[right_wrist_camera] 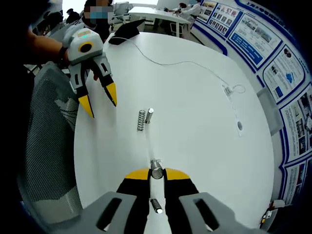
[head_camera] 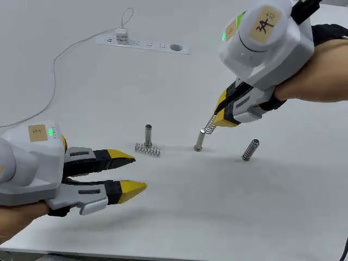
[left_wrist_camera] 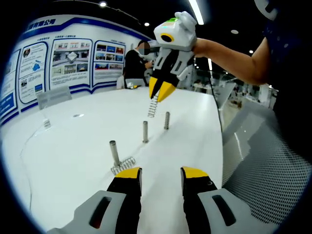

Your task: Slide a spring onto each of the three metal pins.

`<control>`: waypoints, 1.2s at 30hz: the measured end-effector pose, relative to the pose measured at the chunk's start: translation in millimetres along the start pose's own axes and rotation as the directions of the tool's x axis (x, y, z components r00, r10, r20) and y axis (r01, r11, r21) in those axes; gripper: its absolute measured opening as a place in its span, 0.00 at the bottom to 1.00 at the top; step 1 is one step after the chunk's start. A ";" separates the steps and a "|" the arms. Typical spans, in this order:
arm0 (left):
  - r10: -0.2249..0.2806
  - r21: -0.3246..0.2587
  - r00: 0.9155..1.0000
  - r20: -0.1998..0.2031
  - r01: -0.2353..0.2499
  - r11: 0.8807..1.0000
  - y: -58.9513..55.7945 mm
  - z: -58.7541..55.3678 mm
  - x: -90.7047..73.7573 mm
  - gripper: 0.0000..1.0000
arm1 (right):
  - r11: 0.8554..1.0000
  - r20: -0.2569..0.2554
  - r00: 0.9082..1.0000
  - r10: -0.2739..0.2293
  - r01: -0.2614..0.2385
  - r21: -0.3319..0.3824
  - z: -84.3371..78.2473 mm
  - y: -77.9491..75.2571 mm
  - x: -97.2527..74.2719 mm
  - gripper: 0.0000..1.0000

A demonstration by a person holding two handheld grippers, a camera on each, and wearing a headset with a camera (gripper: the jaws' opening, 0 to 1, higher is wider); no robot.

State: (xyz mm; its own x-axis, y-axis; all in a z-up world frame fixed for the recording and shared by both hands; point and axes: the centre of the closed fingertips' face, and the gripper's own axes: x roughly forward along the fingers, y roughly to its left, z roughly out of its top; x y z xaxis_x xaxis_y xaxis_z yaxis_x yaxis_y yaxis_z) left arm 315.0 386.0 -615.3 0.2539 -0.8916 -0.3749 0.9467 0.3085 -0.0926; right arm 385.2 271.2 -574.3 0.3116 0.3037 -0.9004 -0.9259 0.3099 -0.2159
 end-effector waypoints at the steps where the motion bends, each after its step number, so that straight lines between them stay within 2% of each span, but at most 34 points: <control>1: 0.001 -0.001 1.000 0.001 -0.001 1.000 0.1 -0.1 -0.1 0.33 | 1.000 0.000 1.000 -0.002 0.002 0.000 0.2 -1.0 0.5 0.11; 9: 0.011 -0.010 1.000 0.003 -0.011 1.000 2.2 -1.1 -1.7 0.34 | 1.000 -0.010 1.000 0.000 0.000 -0.006 1.1 -5.9 7.4 0.11; 22: 0.016 -0.018 1.000 0.002 -0.016 1.000 2.1 -2.9 -3.5 0.33 | 1.000 -0.036 0.999 0.021 -0.022 -0.011 -2.5 -0.7 14.6 0.11; 36: 0.014 -0.021 1.000 -0.002 -0.014 1.000 2.5 -3.8 -3.0 0.32 | 0.998 -0.066 0.996 0.062 -0.062 -0.007 -4.9 0.4 35.7 0.11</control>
State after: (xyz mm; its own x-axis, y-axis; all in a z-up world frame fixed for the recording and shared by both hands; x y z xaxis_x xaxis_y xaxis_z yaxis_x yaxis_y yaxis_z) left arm 315.8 390.6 -617.9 0.2663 -0.8866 -0.3781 0.9388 0.3276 -0.1069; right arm 394.9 277.8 -608.4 0.2389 0.2619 -0.9351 -0.9450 0.2842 -0.1618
